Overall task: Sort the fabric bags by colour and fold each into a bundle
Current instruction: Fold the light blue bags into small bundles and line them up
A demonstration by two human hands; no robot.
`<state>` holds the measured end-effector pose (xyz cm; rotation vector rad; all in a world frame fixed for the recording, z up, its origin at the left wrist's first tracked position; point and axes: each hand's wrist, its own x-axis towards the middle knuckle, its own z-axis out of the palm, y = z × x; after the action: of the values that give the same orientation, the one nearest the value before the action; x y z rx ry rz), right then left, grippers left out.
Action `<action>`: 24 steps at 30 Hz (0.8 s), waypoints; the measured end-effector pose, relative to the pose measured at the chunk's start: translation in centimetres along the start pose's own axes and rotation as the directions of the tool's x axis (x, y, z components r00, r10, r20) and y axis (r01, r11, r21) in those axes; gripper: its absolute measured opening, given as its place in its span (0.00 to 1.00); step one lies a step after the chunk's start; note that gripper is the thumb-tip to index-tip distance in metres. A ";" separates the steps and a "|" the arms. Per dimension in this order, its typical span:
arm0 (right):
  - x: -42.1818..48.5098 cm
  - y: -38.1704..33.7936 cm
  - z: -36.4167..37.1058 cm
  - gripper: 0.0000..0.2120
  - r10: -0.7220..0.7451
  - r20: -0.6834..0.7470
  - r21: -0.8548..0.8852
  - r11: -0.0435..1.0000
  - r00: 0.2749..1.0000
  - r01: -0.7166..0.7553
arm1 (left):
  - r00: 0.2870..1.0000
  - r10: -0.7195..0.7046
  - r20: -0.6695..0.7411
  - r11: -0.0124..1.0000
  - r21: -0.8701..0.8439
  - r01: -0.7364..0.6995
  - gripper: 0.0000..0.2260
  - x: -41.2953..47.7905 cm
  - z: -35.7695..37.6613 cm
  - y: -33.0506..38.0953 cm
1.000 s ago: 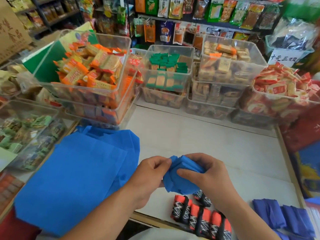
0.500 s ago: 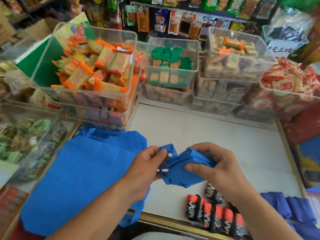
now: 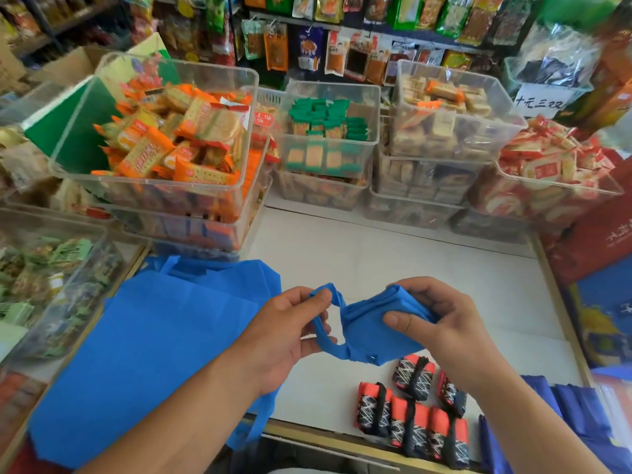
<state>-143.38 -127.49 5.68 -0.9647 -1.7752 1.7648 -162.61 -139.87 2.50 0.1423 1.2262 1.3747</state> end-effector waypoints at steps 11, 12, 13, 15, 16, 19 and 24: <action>-0.8 1.0 -2.5 0.15 0.003 0.075 -0.050 0.999 0.997 0.001 | 0.966 0.197 -0.169 0.943 0.302 -0.140 0.08 0.1 3.2 -2.3; -0.8 1.0 -2.7 0.15 0.002 0.090 -0.052 0.999 0.996 0.002 | 0.965 0.198 -0.170 0.941 0.310 -0.138 0.08 0.2 3.4 -2.3; -0.9 0.9 -2.9 0.15 0.003 0.098 -0.047 0.999 0.995 0.002 | 0.967 0.188 -0.171 0.944 0.304 -0.130 0.08 0.3 3.6 -2.2; -0.8 0.9 -3.3 0.14 -0.005 0.104 -0.045 0.999 0.995 0.010 | 0.983 0.122 -0.140 0.975 0.201 -0.092 0.06 0.4 3.6 -1.9; -0.7 0.9 -3.6 0.14 -0.012 0.105 -0.049 0.999 0.994 0.018 | 0.992 0.067 -0.103 0.992 0.115 -0.055 0.06 0.4 3.6 -1.7; -0.5 1.1 -4.4 0.14 -0.013 0.098 -0.055 0.998 0.995 0.018 | 0.999 -0.014 -0.041 1.000 0.000 0.014 0.06 0.3 3.5 -1.6; -0.2 1.5 -5.5 0.14 -0.029 0.090 -0.031 0.999 0.996 0.032 | 0.997 -0.056 -0.047 0.984 -0.172 0.047 0.07 0.4 3.8 -2.3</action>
<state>-138.97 -124.10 4.68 -0.8791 -1.8693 1.7904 -158.55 -138.11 2.28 -0.0449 1.1411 1.4392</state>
